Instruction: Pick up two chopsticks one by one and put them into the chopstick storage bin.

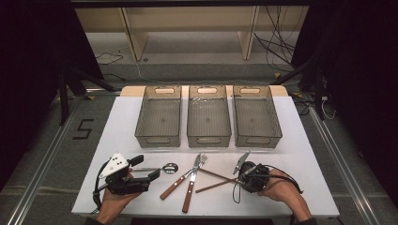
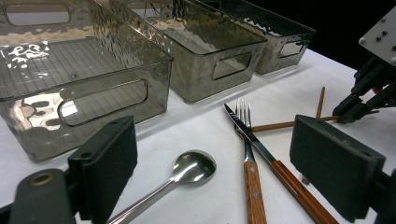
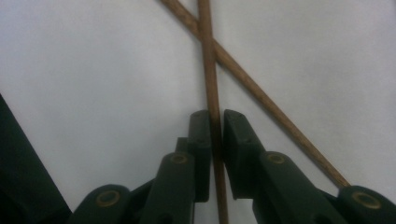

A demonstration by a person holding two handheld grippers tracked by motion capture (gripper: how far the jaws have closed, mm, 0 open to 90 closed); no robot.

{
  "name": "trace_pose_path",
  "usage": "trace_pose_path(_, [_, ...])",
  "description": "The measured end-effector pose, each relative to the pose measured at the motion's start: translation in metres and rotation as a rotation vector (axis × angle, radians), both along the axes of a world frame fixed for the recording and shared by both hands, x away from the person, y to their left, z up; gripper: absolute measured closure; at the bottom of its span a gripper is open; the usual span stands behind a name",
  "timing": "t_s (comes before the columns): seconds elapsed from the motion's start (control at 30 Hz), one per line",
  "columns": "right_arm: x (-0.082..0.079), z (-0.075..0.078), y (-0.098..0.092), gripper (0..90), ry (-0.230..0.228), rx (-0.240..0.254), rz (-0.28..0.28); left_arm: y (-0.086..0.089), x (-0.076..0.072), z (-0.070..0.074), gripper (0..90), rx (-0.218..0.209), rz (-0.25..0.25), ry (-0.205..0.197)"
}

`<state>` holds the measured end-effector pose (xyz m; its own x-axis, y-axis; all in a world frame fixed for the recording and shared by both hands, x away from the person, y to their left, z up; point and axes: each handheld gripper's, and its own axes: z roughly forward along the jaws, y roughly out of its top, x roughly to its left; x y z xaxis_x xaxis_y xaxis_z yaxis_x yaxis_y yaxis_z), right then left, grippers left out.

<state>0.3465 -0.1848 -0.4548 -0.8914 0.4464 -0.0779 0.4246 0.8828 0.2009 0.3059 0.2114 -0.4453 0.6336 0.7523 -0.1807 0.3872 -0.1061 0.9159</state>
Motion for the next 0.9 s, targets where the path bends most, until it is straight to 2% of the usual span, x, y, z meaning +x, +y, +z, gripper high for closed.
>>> trace_pose_path(0.2, [-0.002, 0.001, -0.003, 85.6, 0.001, -0.012, 0.034, 0.000, 0.000, 0.000, 14.6, 0.000, 0.000, 0.000])
trace_pose_path(0.37, [-0.002, 0.005, -0.007, 86.0, -0.012, 0.014, 0.041, 0.000, 0.000, 0.000, 14.5, 0.000, 0.000, 0.001])
trace_pose_path(0.43, [-0.002, 0.010, -0.009, 86.1, -0.031, 0.051, 0.038, 0.000, 0.000, 0.000, 14.5, 0.000, 0.000, 0.002])
trace_pose_path(0.53, [-0.001, 0.016, -0.010, 86.2, -0.053, 0.102, 0.005, -0.002, 0.001, 0.000, 14.6, -0.002, -0.003, 0.006])
trace_pose_path(0.57, [-0.001, 0.016, -0.010, 86.2, -0.053, 0.102, 0.005, -0.002, 0.001, 0.000, 14.6, -0.002, -0.003, 0.006])
trace_pose_path(0.6, [-0.001, 0.021, -0.009, 86.1, -0.079, 0.145, -0.018, -0.002, 0.001, 0.000, 14.6, -0.004, -0.005, 0.008])
trace_pose_path(0.73, [0.001, 0.029, -0.004, 86.1, -0.143, 0.231, -0.077, -0.004, 0.003, 0.002, 14.6, -0.013, -0.005, 0.026])
trace_pose_path(0.9, [0.003, 0.038, 0.008, 86.1, -0.216, 0.296, -0.116, -0.009, 0.005, 0.005, 14.6, -0.022, -0.010, 0.042])
